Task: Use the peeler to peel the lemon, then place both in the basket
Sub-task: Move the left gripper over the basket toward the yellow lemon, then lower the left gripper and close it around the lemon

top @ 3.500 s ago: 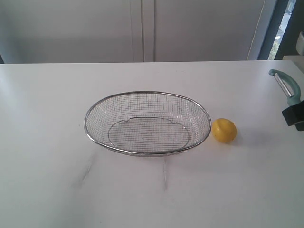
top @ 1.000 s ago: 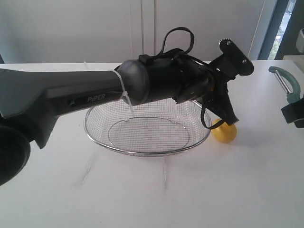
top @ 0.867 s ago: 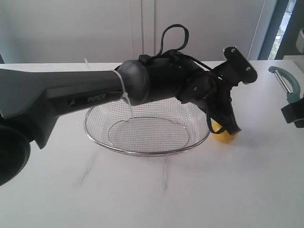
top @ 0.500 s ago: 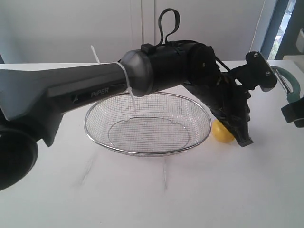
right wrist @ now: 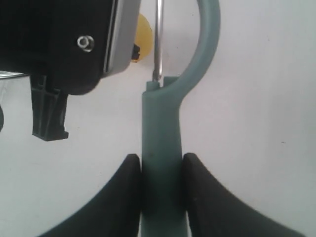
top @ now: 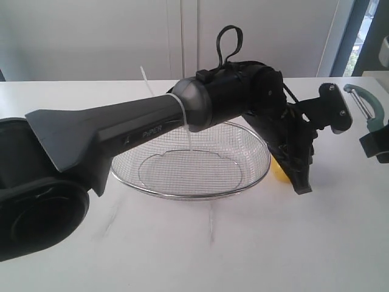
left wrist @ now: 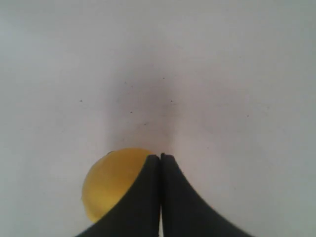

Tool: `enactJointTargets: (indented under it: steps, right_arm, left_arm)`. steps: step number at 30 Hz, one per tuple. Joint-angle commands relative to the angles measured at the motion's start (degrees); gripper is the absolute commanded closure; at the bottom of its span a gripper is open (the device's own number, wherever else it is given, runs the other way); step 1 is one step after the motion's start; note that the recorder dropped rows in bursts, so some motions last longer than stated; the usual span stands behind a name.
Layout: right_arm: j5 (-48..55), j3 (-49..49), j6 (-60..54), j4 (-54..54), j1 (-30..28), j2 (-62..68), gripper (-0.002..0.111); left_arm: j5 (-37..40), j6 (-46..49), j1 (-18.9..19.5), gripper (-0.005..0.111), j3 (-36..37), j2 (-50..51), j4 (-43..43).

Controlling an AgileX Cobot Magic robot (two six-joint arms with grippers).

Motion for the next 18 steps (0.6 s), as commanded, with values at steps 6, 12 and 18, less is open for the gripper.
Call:
enactJointTargets:
  steps: [6, 12, 18]
  right_arm:
    - [-1.0, 0.5, 0.7, 0.1, -0.4, -0.5, 0.108]
    - [-1.1, 0.5, 0.7, 0.1, -0.4, -0.5, 0.108]
    - [-1.1, 0.5, 0.7, 0.1, -0.4, -0.5, 0.108]
  left_arm:
    - [-0.6, 3.6, 0.6, 0.053, -0.5, 1.8, 1.3]
    - [-2.5, 6.6, 0.6, 0.009, -0.5, 2.9, 2.9]
    - [-5.0, 6.6, 0.6, 0.009, -0.5, 3.6, 3.6]
